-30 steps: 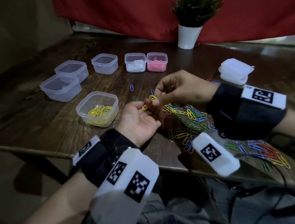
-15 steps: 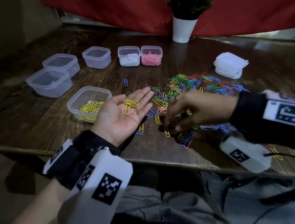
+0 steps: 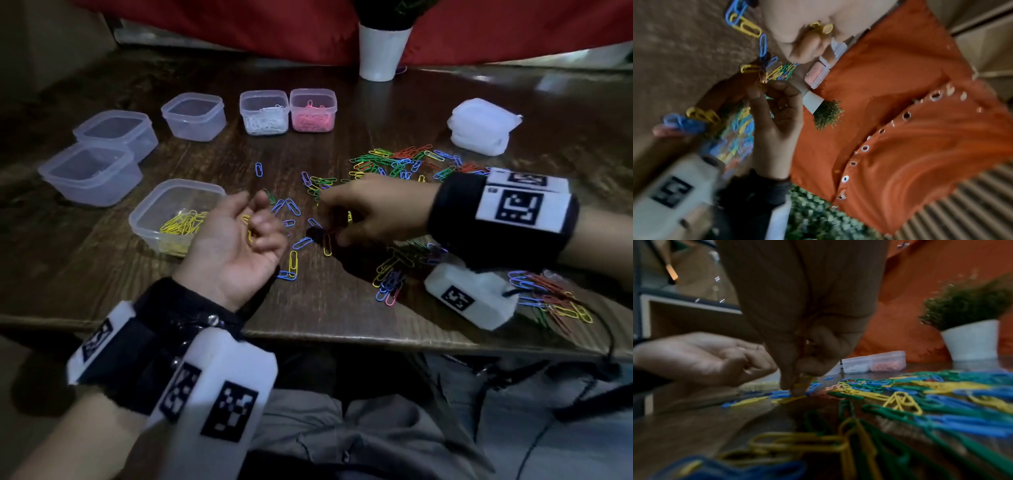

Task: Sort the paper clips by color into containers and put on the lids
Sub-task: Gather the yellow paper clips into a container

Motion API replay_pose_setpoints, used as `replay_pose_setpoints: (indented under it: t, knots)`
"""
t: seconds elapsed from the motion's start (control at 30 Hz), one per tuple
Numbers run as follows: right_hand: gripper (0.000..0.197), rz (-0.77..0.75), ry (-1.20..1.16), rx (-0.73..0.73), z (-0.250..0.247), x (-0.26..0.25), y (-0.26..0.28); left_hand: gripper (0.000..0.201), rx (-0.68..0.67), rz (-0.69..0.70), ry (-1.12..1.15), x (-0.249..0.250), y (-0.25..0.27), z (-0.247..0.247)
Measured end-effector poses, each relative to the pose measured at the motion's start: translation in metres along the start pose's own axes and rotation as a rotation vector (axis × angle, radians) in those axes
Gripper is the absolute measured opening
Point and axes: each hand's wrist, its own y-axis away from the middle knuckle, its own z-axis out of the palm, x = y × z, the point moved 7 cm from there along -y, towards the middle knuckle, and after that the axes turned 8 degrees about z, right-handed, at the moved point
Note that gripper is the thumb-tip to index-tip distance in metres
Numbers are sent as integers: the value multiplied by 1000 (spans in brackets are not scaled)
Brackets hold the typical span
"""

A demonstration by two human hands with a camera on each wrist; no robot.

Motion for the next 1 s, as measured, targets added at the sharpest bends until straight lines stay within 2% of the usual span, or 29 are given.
replay_pose_setpoints:
  t: [0.07, 0.23, 0.3, 0.37, 0.47, 0.57, 0.6, 0.7, 0.77, 0.83, 0.9, 1.0]
  knots:
    - [25, -53, 70, -17, 2, -9, -6, 36, -70, 30, -377, 5, 3, 4]
    - [27, -82, 264, 0, 3, -19, -12, 21, -394, 505, -1641, 31, 15, 36]
    - [24, -88, 291, -17, 5, -20, -11, 22, -419, 531, -2046, 27, 12, 38]
    - [22, -89, 307, -45, 7, -21, -10, 26, -429, 474, -2210, 19, 7, 39]
    - [19, -76, 322, -78, 10, -18, -11, 22, -462, 340, -2174, 13, -1, 38]
    - [12, 1, 244, -97, 10, -9, -11, 13, -494, 115, -1943, 7, -7, 28]
    - [2, 22, 151, -86, 6, -4, -9, 12, -487, 90, -1869, 6, -7, 26]
    - [21, 121, -300, -96, -6, 14, -2, 19, -408, 147, -1684, 10, -5, 26]
    - [19, 155, -496, -119, -13, 21, 6, 27, -330, 144, -1477, 13, -6, 26]
    - [19, 176, -641, -129, -18, 26, 12, 31, -254, 43, -1203, 12, -7, 24]
    - [21, 197, -779, -114, -22, 30, 16, 31, -254, -43, -907, 3, -6, 26]
    - [16, 193, -869, -57, -31, 30, 20, 34, -211, -25, -565, -6, -6, 27]
